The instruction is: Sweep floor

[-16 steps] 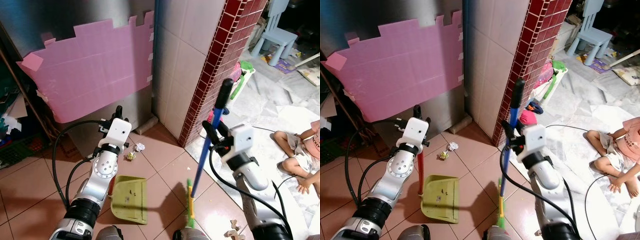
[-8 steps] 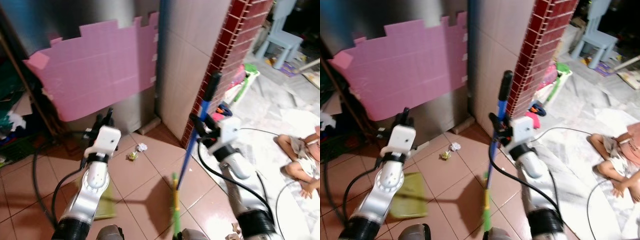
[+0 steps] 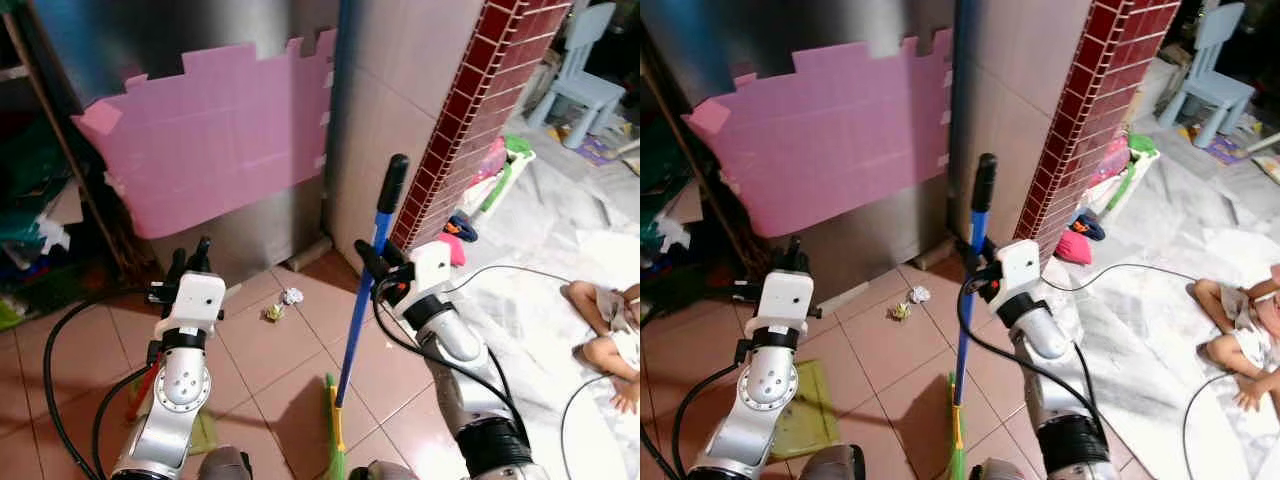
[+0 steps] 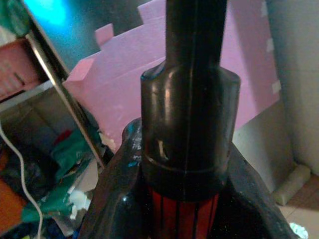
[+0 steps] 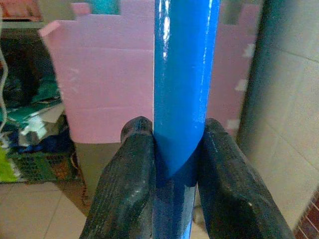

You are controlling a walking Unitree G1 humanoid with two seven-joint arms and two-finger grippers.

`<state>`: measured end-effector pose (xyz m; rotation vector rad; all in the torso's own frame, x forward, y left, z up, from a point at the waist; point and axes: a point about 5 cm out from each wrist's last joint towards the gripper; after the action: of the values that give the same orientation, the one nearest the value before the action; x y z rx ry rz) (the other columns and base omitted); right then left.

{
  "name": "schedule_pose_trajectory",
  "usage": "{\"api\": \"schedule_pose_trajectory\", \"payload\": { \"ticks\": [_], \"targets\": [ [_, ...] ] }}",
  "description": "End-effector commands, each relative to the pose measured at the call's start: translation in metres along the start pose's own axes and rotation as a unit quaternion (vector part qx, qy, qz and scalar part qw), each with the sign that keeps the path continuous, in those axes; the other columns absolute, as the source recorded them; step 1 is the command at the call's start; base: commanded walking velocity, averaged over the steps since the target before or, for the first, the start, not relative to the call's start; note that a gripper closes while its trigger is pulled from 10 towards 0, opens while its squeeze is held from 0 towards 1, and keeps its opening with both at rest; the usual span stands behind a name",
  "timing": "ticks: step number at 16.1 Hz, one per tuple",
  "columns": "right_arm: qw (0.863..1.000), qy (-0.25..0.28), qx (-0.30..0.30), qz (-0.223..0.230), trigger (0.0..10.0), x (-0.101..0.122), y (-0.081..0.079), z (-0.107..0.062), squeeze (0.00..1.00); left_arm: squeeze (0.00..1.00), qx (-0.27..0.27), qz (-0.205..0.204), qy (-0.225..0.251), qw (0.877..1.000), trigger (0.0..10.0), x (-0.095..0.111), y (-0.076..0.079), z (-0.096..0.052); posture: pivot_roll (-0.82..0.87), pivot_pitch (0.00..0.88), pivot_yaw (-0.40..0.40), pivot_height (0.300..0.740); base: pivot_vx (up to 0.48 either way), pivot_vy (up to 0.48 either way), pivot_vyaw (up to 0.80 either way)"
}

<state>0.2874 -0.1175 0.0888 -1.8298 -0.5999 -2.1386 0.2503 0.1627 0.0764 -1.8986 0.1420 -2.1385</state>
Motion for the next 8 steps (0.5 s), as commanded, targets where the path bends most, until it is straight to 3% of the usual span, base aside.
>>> {"api": "schedule_pose_trajectory", "payload": {
  "ticks": [1, 4, 8],
  "targets": [
    [0.999, 0.030, -0.005, -0.021, 10.0, 0.0113, 0.0018, 0.0068, 0.00, 0.00, -0.007, -0.011, 0.007, 1.000, 10.0, 0.0044, 0.0038, -0.0030, -0.04, 0.000, -0.009, 0.740, 0.000, 0.000, 0.68],
    [0.999, 0.039, -0.013, -0.016, 10.0, 0.0138, 0.0041, 0.0106, 0.00, 0.00, -0.038, -0.029, -0.007, 0.999, 10.0, 0.0044, 0.0124, -0.0042, -0.04, 0.000, -0.003, 0.740, 0.000, 0.000, 0.65],
    [0.999, 0.049, -0.012, -0.010, 10.0, 0.0154, 0.0055, 0.0109, 0.00, 0.00, -0.052, -0.041, 0.001, 0.998, 10.0, 0.0089, 0.0134, 0.0006, -0.04, 0.000, 0.002, 0.740, 0.068, 0.000, 0.00]
  ]
}}
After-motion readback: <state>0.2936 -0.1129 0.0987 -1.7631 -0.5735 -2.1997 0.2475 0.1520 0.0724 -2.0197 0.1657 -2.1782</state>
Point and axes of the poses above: a point about 5 cm out from each wrist's last joint towards the gripper, its own z axis pointing out of the wrist towards the gripper, its own x axis along the axis of the wrist's last joint, y = z × x, and after that the axes turned 10 degrees about -z, right-handed
